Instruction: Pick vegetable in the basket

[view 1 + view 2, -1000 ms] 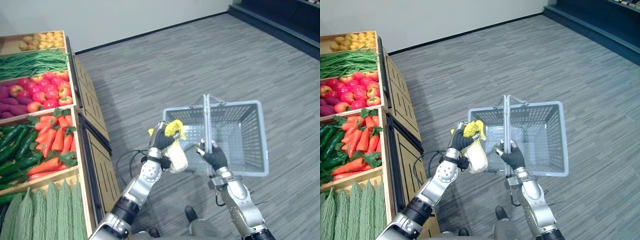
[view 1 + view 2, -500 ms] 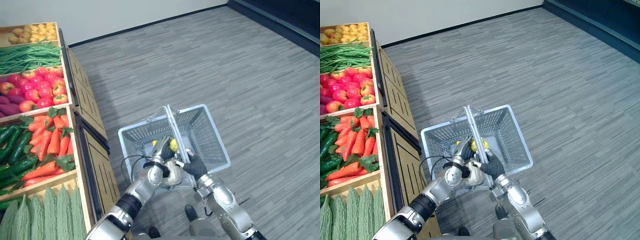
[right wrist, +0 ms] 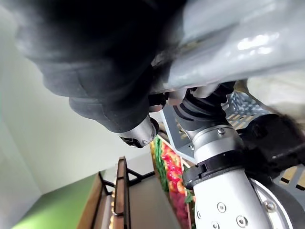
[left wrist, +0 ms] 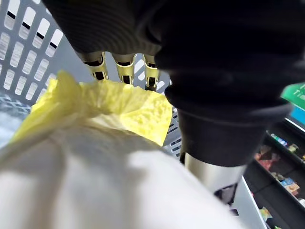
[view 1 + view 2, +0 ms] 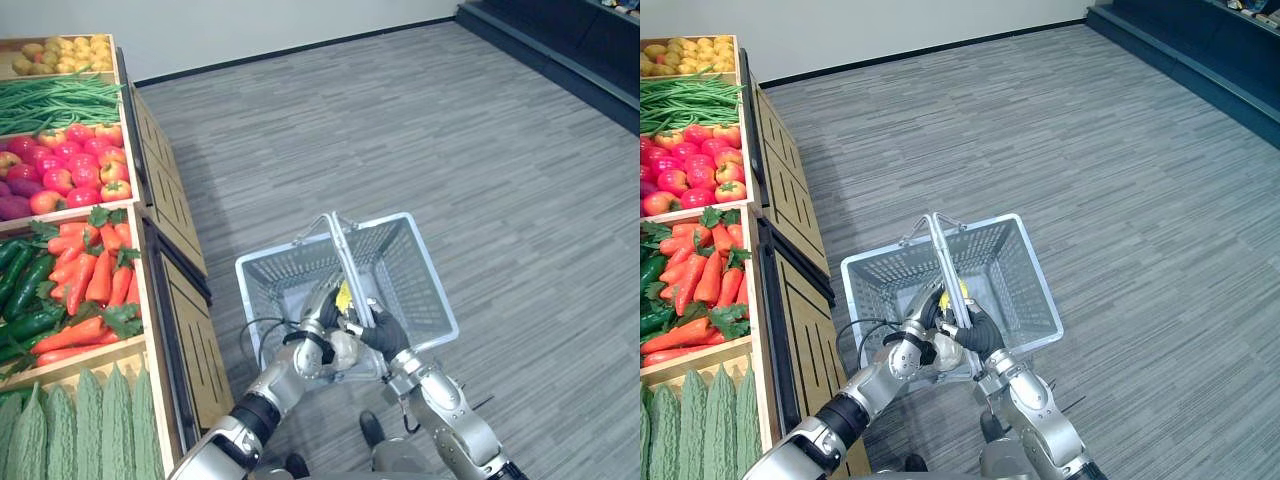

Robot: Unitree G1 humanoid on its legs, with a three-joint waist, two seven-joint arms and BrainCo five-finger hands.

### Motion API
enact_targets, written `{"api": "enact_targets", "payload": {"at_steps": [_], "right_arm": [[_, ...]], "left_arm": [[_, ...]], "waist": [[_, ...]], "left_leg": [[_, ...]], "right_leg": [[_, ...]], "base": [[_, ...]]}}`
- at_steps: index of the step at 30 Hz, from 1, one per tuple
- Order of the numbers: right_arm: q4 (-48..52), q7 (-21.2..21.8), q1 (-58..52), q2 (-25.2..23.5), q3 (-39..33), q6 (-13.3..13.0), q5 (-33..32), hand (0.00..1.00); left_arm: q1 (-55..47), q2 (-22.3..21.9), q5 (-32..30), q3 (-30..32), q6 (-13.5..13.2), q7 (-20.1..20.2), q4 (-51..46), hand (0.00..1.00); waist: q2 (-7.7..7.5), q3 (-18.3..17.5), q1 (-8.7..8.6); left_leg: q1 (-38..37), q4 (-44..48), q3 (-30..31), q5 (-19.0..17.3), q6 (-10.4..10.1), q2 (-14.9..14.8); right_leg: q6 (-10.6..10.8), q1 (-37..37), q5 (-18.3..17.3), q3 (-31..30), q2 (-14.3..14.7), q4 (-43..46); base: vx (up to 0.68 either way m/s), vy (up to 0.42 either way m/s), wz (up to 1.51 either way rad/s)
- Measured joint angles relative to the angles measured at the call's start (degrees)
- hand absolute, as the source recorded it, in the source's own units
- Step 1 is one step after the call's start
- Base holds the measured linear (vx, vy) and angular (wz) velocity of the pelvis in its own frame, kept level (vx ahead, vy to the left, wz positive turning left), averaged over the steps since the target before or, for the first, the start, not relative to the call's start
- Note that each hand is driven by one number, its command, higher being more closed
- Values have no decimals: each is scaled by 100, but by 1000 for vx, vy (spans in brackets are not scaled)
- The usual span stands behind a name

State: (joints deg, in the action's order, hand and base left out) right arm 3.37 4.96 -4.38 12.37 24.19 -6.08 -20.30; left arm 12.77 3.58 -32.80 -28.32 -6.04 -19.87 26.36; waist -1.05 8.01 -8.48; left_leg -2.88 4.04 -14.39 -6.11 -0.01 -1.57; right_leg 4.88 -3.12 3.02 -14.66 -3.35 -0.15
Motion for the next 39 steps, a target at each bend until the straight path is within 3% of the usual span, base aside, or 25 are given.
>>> {"api": "enact_targets", "payload": {"at_steps": [5, 10, 15, 23, 31, 32, 35, 36, 38, 39], "right_arm": [[-90, -146, -334, -198, -806, -9, 446, 100], [-117, -245, -769, -243, -1302, -9, 637, 100], [-274, -313, -1156, -361, -1968, -8, 778, 100], [-791, -491, -1392, -504, -2830, -7, 1088, 100], [-1000, -629, -1478, -660, -3093, -8, 1318, 100], [-1012, -682, -1494, -671, -3169, -8, 1462, 100], [-1021, -734, -1444, -672, -3237, -8, 1585, 100], [-1089, -736, -1354, -673, -3269, -8, 1603, 100], [-1157, -744, -1171, -680, -3287, -3, 1659, 100], [-1163, -749, -1149, -705, -3307, -5, 1692, 100]], "left_arm": [[-496, 20, 483, 538, -208, 116, -1017, 0], [-968, 150, 933, 1043, -344, 236, -1638, 0], [-1520, 146, 1875, 1592, -470, 362, -1945, 0], [-2547, 98, 3504, 2641, -564, 569, -1914, 0], [-2755, 36, 3660, 2905, -562, 662, -1730, 0], [-2774, -131, 3425, 2923, -560, 726, -1742, 0], [-2785, -184, 3306, 2956, -550, 728, -1768, 0], [-2785, -209, 3305, 3013, -548, 725, -1876, 0], [-2737, -209, 3189, 3021, -550, 707, -1972, 0], [-2722, -122, 3078, 2985, -540, 694, -1933, 0]], "waist": [[5, -17, 149], [26, -125, 158], [26, -178, 292], [36, -190, 311], [32, -192, 394], [30, -205, 478], [22, -201, 480], [-10, -182, 475], [-51, -70, 474], [-34, 10, 372]], "left_leg": [[-4, 12, 40, 16, -1, 0], [1, 2, 166, 40, -22, 5], [8, -17, 223, 65, -28, 20], [13, -51, 323, 65, -29, 30], [40, -15, 333, 46, -20, 31], [216, 216, 350, -167, -24, 24], [300, 648, 342, -411, 30, 35], [319, 814, 374, -716, 49, 44], [243, 950, 438, -946, 216, 70], [42, 1028, 567, -1008, 295, 65]], "right_leg": [[0, 39, -1, 48, -10, -7], [-1, 91, -2, 159, -28, -35], [-2, 123, -3, 218, -50, -80], [-6, 175, -6, 333, -70, -134], [-20, 169, -46, 355, -73, -124], [8, -102, -528, 471, -66, 385], [18, -329, -877, 486, -34, 1110], [74, -392, -1065, 523, -93, 1389], [261, -1095, -1238, 775, -88, 3105], [170, -1698, -1395, 1168, -139, 4160]], "base": [[-11, -16, 5], [-25, -30, 10], [-30, -28, 6], [-11, -11, 6], [-1, -5, 2], [19, -41, 19], [81, -2, 8], [111, 67, -13], [56, 36, -7], [126, 17, 37]]}}
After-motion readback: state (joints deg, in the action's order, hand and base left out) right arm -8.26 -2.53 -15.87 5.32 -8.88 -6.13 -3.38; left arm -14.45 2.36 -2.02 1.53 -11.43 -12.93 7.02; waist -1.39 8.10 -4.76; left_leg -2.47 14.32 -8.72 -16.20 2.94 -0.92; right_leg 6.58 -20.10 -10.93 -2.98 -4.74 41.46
